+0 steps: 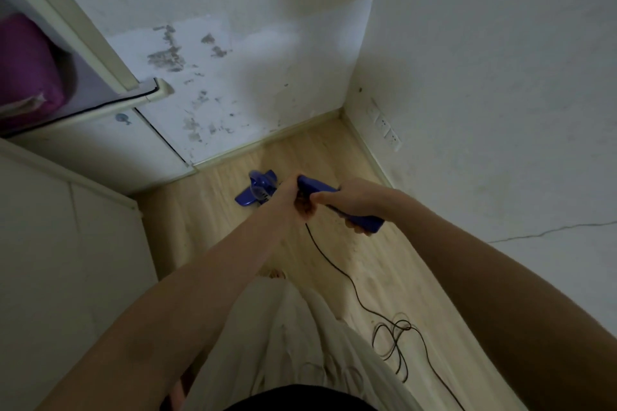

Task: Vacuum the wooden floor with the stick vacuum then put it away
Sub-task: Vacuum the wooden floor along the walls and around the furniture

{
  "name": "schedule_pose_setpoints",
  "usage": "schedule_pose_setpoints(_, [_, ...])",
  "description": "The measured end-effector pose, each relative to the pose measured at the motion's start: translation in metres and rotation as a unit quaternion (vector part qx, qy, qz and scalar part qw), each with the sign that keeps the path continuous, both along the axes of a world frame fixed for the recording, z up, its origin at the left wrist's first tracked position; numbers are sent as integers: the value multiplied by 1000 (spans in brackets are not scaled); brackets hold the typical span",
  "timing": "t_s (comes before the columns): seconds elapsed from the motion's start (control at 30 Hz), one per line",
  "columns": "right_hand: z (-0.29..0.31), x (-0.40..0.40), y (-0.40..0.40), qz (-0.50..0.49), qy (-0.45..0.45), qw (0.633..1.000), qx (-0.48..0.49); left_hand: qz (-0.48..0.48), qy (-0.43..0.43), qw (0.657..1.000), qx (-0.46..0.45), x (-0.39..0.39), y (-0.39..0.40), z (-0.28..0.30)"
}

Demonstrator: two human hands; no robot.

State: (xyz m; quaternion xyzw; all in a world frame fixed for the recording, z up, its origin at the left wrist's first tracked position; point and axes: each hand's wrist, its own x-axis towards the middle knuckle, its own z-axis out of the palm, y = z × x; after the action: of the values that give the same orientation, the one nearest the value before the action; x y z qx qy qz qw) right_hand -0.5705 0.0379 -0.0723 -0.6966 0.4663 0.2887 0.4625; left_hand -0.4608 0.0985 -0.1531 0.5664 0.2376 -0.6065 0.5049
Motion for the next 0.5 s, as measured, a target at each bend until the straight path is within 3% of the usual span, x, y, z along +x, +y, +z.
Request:
schedule_pose_setpoints(0.3, [-49,49,47,-175,-84,978,80,-49,-48,998,17,60,14,-21])
schedule_pose_setpoints(0.5, [-47,105,77,-279,-148,941,124,-48,-81,996,-6,112,24,-25])
